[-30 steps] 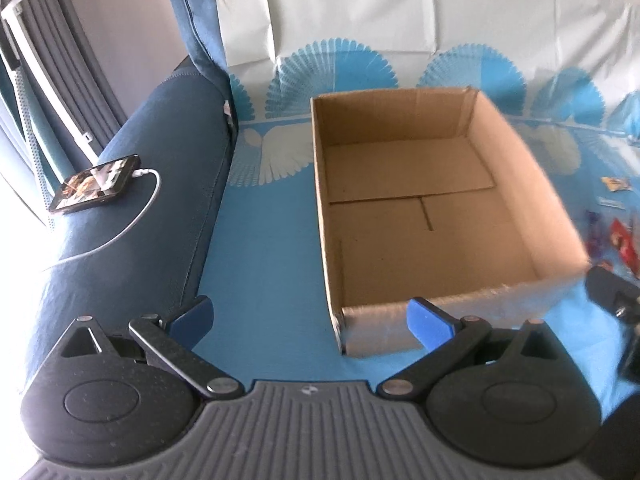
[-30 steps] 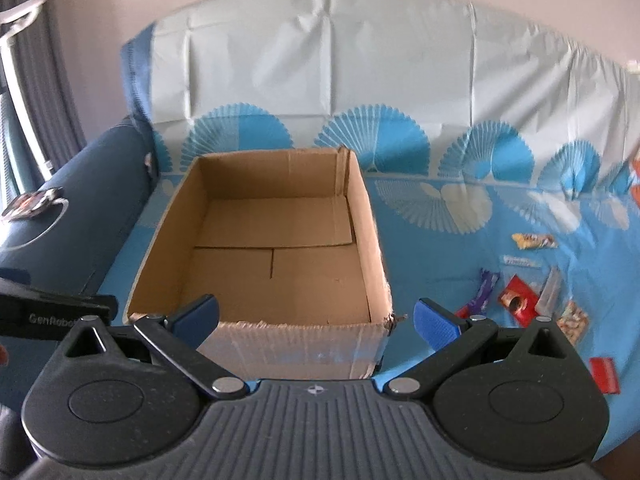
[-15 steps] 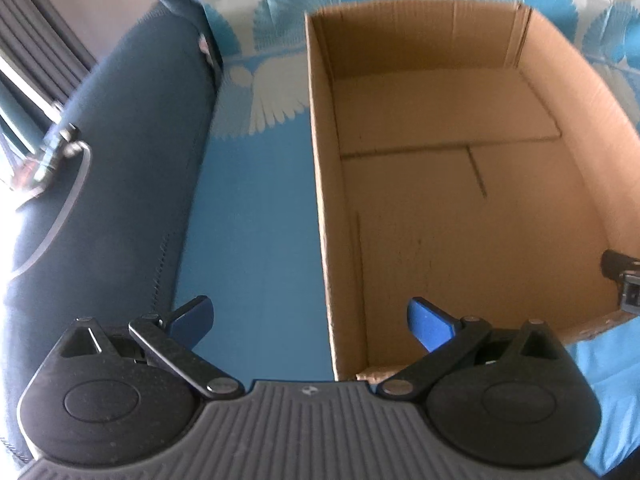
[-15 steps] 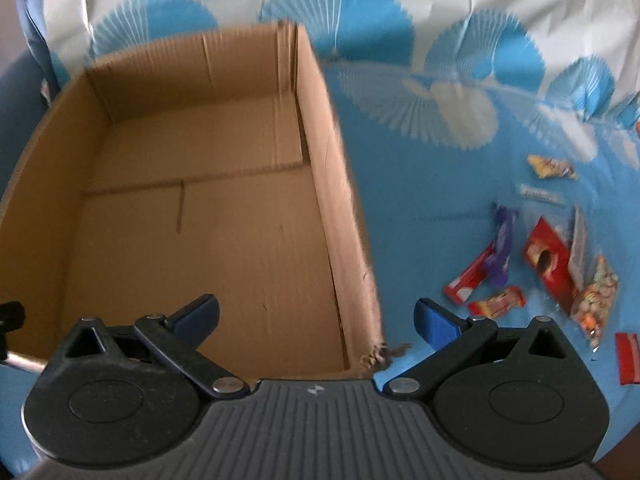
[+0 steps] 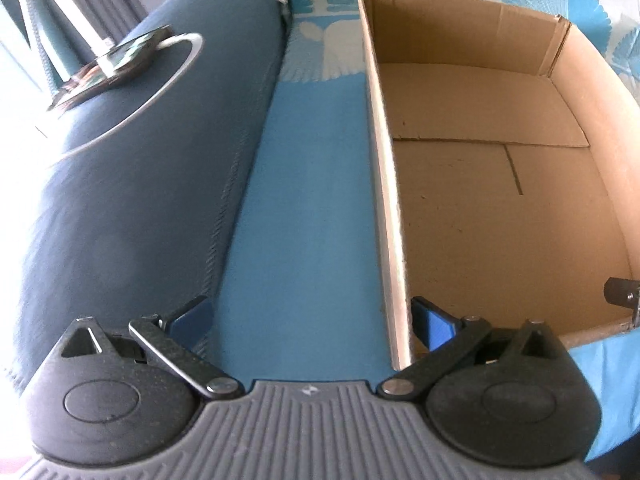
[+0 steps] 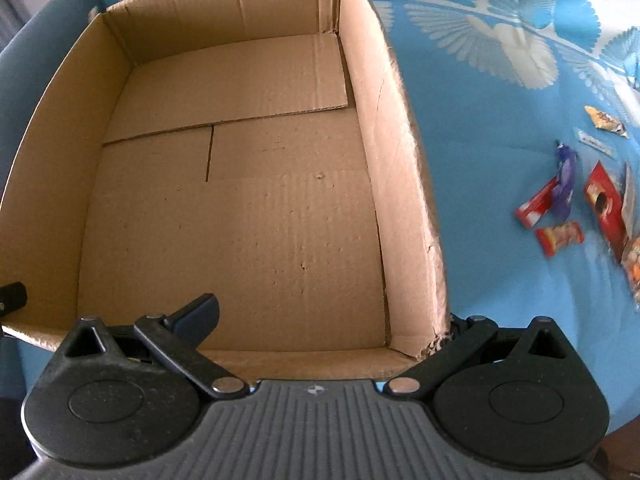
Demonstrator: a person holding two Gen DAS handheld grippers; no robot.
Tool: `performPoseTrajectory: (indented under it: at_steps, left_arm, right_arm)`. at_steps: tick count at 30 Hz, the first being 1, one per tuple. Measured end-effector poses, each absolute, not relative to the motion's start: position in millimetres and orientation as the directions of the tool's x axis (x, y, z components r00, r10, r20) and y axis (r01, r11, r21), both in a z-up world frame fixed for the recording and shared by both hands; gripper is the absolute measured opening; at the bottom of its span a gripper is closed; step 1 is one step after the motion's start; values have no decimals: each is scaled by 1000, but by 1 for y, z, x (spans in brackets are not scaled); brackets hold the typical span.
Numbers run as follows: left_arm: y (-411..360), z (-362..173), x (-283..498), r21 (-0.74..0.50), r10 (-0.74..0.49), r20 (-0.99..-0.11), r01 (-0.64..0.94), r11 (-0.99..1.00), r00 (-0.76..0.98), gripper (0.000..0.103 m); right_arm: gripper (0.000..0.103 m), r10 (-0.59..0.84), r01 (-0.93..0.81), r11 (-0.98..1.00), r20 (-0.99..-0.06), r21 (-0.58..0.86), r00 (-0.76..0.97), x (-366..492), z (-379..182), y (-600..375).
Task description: Organize snacks
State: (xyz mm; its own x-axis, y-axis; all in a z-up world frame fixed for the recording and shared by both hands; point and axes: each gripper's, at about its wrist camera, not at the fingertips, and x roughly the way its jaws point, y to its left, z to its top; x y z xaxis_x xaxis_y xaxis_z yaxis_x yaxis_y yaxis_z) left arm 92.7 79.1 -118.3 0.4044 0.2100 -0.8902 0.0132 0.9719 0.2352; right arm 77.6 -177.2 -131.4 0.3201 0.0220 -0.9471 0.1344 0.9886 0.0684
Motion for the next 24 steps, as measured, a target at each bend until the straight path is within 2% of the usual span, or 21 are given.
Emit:
performPoseTrajectory:
  at_steps: [8,11,17,24]
  left_arm:
    - [121,-109,41,328,307,-856,-22,944,417,103]
    - [129,-97,24,321,307,-850,-41,946,429,103]
    - [106,-47,-6,237,225,-817,-47,970,530,103]
    - [42,-8,-30,144,69,-799,78,986,598,103]
  right_arm:
    - [103,105,104,985,-952,140,288,42,-124,-135]
    - [103,144,85,981,-945,176,294,35,-121,-129]
    - [103,109,36,990,-908,135,405,15,-83,-154]
    - [103,148,5,982,-779,190,609,-56,2,-190]
